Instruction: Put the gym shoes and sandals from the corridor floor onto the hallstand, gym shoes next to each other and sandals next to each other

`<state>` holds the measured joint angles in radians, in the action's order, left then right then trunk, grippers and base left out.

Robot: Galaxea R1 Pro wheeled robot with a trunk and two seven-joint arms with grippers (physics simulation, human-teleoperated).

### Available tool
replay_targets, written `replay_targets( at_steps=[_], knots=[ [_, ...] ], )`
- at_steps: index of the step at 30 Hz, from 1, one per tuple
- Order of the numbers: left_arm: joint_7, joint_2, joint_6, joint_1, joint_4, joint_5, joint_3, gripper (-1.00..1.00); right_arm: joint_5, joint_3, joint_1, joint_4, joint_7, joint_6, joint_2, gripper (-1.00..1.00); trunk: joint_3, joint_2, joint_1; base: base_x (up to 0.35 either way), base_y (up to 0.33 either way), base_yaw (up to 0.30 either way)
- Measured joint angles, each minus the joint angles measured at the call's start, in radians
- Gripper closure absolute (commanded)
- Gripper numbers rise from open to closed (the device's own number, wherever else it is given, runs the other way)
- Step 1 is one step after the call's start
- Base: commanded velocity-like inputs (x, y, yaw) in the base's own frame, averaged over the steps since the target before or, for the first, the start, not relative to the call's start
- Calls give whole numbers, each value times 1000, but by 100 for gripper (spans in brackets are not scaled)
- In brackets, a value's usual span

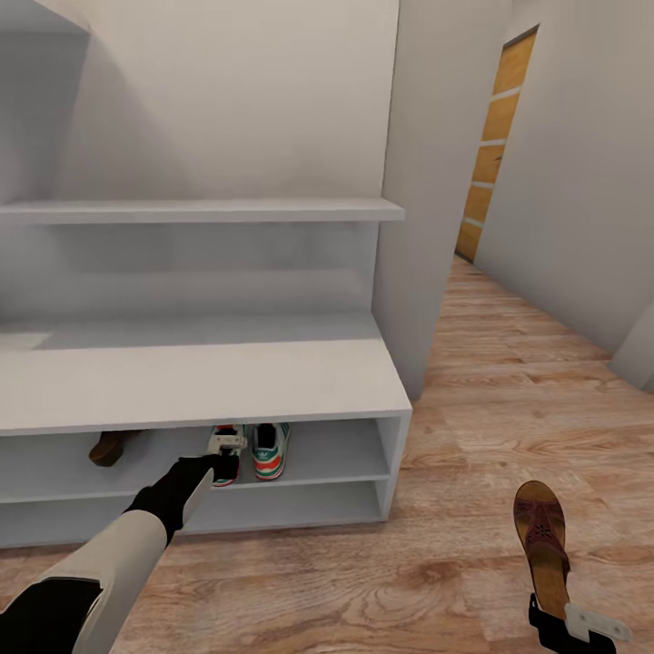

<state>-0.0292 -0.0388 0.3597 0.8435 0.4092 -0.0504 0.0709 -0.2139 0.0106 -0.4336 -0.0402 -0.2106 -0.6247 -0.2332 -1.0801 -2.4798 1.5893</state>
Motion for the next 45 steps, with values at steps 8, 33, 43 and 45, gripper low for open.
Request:
replay_targets(
  at_steps=[8, 33, 43, 45],
  knots=[
    [0, 0, -1, -1, 0, -1, 0, 100, 0, 0, 0, 0, 0, 0, 0, 100, 0, 0, 0, 138, 0, 0],
    [0, 0, -2, -1, 0, -1, 0, 100, 0, 0, 0, 0, 0, 0, 0, 100, 0, 0, 0, 48, 0, 0],
    [1, 1, -4, -2, 0, -2, 0, 100, 0, 0, 0, 0, 0, 0, 0, 100, 0, 0, 0, 11, 0, 0],
    [1, 1, -4, -2, 0, -2, 0, 100, 0, 0, 0, 0, 0, 0, 0, 100, 0, 0, 0, 0, 0, 0]
  ],
)
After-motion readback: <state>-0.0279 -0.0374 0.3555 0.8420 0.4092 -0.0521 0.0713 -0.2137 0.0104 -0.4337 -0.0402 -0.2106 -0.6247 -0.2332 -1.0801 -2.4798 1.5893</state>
